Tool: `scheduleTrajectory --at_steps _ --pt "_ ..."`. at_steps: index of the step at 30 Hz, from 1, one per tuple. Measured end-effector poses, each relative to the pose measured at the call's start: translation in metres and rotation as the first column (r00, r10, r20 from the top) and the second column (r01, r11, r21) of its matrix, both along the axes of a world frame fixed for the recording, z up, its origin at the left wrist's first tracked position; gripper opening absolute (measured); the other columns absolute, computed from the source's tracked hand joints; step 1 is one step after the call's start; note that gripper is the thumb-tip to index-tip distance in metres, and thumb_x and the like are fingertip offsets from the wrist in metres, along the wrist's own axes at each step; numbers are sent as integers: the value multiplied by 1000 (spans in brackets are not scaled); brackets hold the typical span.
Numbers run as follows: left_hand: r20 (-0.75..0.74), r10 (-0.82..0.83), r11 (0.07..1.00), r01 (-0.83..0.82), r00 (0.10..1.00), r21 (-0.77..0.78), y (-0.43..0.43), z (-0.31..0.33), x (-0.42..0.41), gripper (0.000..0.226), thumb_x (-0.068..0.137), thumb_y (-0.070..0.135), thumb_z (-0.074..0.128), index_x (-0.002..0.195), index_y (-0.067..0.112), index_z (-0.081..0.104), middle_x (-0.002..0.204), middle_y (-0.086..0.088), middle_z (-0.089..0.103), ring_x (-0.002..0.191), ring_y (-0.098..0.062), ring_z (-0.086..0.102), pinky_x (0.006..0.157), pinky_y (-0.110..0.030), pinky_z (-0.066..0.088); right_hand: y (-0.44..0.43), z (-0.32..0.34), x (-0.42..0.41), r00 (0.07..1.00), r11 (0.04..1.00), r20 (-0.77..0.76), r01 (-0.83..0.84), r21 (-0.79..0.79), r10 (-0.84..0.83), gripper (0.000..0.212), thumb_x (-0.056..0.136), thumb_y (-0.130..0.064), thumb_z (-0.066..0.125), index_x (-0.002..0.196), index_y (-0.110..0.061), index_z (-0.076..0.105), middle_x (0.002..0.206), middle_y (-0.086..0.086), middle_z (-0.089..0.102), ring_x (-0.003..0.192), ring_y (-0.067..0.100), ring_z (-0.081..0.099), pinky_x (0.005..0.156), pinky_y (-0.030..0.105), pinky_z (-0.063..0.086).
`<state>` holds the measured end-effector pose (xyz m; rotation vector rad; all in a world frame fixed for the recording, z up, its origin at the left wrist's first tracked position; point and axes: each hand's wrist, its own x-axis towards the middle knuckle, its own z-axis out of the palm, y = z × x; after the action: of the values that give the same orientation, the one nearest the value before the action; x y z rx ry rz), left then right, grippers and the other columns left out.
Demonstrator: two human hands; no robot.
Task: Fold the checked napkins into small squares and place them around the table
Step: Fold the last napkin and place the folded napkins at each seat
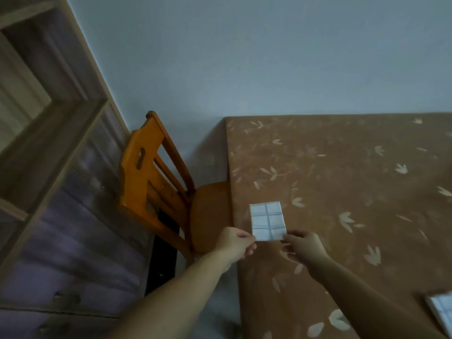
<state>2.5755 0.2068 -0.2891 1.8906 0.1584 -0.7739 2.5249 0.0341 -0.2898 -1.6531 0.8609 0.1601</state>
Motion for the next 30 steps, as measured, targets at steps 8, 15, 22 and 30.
scheduleTrajectory --at_steps 8,15,22,30 --pt "87 122 991 -126 989 44 -44 -17 70 14 94 21 62 84 15 70 72 -2 68 57 -10 57 52 -18 45 -39 -34 85 999 1000 42 -4 -6 4 10 93 -8 60 92 -10 70 73 7 68 55 14 57 44 19 46" --pt "99 180 979 -188 979 78 -64 -44 100 17 94 25 61 90 13 72 71 -1 68 56 -10 57 55 -20 45 -56 -54 128 999 999 38 -9 -32 10 12 90 -10 61 96 -8 71 67 7 66 54 17 57 58 31 47" --pt "180 129 980 -153 975 126 -34 -58 103 20 92 24 61 72 26 63 73 0 70 67 -17 63 71 -33 55 -46 -58 98 1000 973 -13 12 -229 -16 34 81 -30 60 114 -21 63 96 -3 70 86 23 68 82 43 57" --pt "447 -254 934 97 858 343 -25 -57 103 11 89 33 63 96 25 68 97 6 70 90 -14 64 77 -29 54 -45 -49 76 993 860 -52 -115 -497 102 22 93 -29 59 110 -19 68 95 -5 69 81 9 63 69 24 48"
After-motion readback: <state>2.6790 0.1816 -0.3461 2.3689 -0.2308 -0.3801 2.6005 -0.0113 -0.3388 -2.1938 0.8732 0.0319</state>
